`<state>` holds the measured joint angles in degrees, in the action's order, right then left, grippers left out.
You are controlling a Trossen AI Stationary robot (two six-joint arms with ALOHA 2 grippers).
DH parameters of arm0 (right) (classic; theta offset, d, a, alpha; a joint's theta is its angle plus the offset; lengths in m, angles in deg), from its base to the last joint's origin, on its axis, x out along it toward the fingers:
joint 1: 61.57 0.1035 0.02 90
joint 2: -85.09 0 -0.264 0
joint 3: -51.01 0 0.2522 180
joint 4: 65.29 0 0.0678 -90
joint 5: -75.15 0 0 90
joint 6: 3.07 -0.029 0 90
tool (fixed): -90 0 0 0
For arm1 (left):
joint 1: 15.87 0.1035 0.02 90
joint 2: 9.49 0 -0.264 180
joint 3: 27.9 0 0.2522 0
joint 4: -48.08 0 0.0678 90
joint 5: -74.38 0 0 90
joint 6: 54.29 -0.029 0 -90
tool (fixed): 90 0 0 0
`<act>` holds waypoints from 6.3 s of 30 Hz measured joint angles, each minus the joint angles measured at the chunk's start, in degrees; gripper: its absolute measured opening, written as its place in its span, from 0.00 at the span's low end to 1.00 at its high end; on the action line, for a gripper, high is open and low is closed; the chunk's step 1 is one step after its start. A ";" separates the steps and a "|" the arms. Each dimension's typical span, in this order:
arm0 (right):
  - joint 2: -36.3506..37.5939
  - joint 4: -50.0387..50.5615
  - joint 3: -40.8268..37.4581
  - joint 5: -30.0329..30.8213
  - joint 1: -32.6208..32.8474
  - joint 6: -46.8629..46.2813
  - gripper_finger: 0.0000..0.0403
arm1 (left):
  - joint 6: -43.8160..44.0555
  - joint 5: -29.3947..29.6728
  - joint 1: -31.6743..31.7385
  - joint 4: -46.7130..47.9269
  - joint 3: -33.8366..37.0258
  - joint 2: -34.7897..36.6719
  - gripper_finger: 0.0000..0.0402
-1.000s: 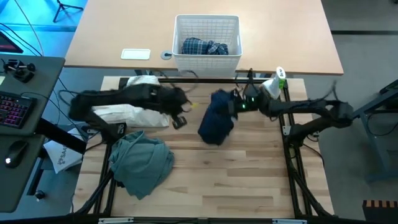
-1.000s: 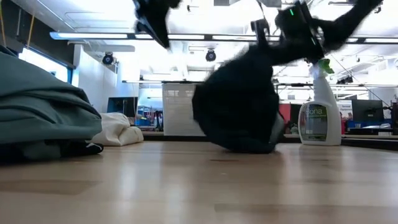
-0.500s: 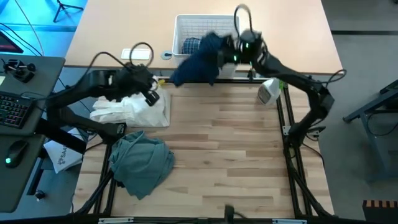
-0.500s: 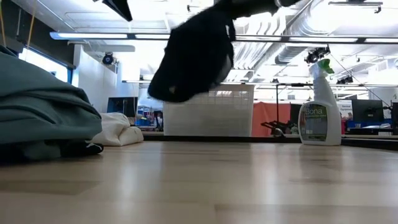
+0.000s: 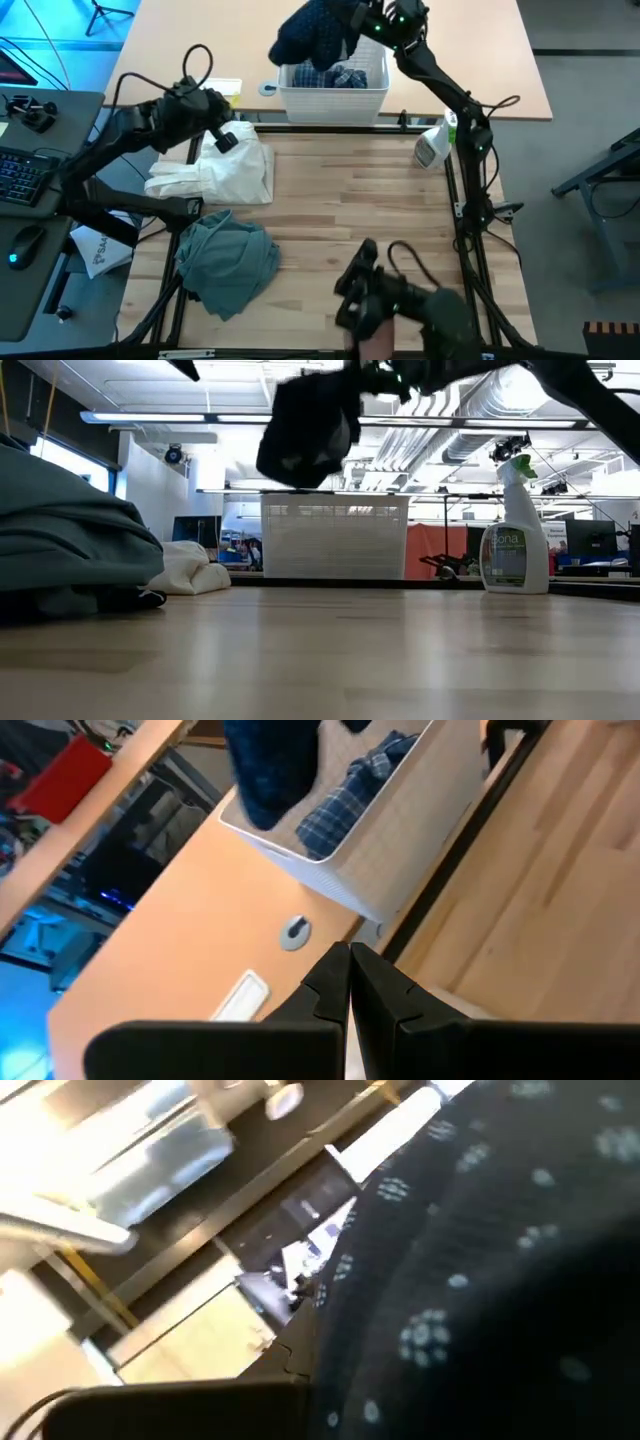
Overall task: Fold Laundry from Bin
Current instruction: Put the folded dark blue polo into the white bin, then fold the green pants
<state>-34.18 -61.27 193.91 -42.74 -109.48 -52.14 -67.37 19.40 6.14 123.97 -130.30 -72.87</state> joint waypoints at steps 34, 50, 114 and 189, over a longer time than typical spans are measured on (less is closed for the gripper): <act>-20.22 12.35 -0.63 -9.06 -5.99 13.31 0.15 | -15.67 -7.94 12.80 -19.57 0.00 -3.34 0.00; -20.84 34.66 -0.44 -2.30 -8.45 30.23 0.40 | -15.10 -10.88 14.87 -19.58 0.00 -4.61 0.00; -15.32 49.62 2.62 24.54 -4.45 24.66 0.01 | -12.03 -13.48 15.16 -19.75 0.63 -5.31 0.00; 51.89 24.90 -80.56 29.34 48.03 22.05 0.01 | 65.22 -40.22 -24.29 -57.14 38.61 -23.18 0.00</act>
<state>17.71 -36.38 113.35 -13.41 -61.45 -30.09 -2.15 -20.83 -18.15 66.83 -91.69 -96.05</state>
